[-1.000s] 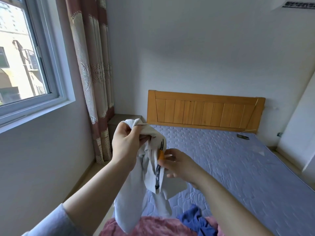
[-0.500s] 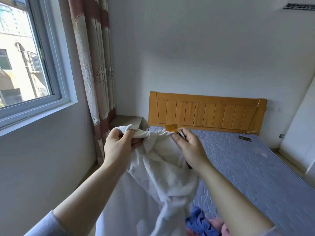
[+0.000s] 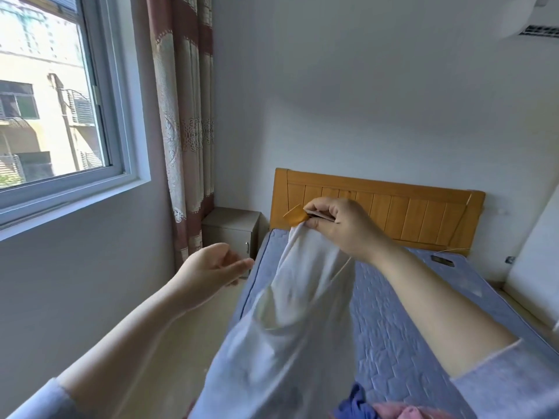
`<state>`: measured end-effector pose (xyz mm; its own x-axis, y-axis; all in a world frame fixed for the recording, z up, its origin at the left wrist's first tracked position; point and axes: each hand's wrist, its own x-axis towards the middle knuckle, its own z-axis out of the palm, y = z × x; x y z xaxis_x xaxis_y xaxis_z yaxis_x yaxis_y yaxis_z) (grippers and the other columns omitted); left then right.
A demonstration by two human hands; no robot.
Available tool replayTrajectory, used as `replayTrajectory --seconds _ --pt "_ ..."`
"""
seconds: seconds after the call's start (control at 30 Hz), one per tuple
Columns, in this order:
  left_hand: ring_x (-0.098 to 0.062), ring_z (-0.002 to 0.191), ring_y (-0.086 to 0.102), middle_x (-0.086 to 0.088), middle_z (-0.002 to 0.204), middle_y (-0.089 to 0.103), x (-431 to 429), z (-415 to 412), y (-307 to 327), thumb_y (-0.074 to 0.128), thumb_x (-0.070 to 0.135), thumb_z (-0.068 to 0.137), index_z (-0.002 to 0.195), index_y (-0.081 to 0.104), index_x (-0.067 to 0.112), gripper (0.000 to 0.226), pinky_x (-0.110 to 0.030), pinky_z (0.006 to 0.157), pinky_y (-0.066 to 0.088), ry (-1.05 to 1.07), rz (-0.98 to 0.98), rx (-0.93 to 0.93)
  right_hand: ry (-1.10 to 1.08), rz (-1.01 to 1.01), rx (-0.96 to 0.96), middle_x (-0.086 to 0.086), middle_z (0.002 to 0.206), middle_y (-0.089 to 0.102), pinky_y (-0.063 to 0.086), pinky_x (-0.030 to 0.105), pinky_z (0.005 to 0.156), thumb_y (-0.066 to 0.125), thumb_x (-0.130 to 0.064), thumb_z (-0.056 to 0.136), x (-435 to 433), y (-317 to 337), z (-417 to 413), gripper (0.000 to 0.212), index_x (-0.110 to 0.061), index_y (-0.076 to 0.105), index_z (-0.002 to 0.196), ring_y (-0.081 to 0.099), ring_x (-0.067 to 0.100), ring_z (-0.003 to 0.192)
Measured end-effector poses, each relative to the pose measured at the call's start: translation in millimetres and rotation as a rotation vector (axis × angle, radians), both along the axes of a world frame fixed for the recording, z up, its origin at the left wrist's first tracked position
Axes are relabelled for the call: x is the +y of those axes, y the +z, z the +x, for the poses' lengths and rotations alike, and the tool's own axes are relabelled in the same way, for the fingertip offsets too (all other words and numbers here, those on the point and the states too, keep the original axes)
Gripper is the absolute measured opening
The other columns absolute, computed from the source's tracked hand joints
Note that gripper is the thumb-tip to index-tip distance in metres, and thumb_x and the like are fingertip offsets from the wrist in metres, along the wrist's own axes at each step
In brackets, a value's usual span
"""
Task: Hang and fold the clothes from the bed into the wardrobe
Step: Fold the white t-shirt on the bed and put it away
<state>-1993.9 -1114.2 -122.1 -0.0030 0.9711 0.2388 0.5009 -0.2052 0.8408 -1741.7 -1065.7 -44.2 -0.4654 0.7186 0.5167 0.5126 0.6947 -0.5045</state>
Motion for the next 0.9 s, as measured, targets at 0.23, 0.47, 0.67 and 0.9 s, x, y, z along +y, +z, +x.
replayTrajectory --seconds 0.23,0.47,0.67,0.9 --pt "-0.007 0.128 0.051 0.009 0.135 0.058 16 25 -3 0.075 0.032 0.08 0.133 0.052 0.024 0.059 -0.04 0.11 0.042 -0.34 0.038 -0.094 0.064 0.06 -0.065 -0.009 0.093 0.073 0.052 0.021 0.078 0.069 -0.021 0.088 -11 10 -12 0.014 -0.019 0.075 0.101 0.066 0.003 0.087" --pt "-0.017 0.091 0.065 -0.01 0.096 0.071 27 48 -1 0.074 0.047 0.074 0.098 0.066 0.006 0.048 -0.042 0.088 0.051 -0.489 -0.055 -0.134 0.019 0.048 0.032 -0.005 0.086 0.075 0.054 0.035 0.075 0.075 -0.021 0.082 -16 22 9 0.009 -0.021 0.079 0.09 0.068 0.015 0.084" --pt "-0.006 0.055 0.036 0.009 0.061 0.04 35 44 0 0.07 0.037 0.08 0.07 0.052 0.016 0.03 -0.02 0.049 0.027 -0.281 0.118 -0.172 -0.236 -0.031 -0.082 0.002 0.072 0.069 0.049 0.039 0.063 0.072 -0.024 0.085 -1 5 55 0.009 -0.022 0.073 0.076 0.061 0.024 0.07" --pt "-0.007 0.051 0.035 0.008 0.056 0.039 50 19 17 0.078 0.043 0.072 0.063 0.053 0.018 0.037 -0.019 0.046 0.025 -0.4 -0.124 -0.009 -0.228 -0.446 -0.091 0.002 0.058 0.039 0.024 0.028 0.055 0.076 -0.053 0.074 4 -21 89 0.045 -0.014 0.056 0.061 0.034 0.012 0.053"
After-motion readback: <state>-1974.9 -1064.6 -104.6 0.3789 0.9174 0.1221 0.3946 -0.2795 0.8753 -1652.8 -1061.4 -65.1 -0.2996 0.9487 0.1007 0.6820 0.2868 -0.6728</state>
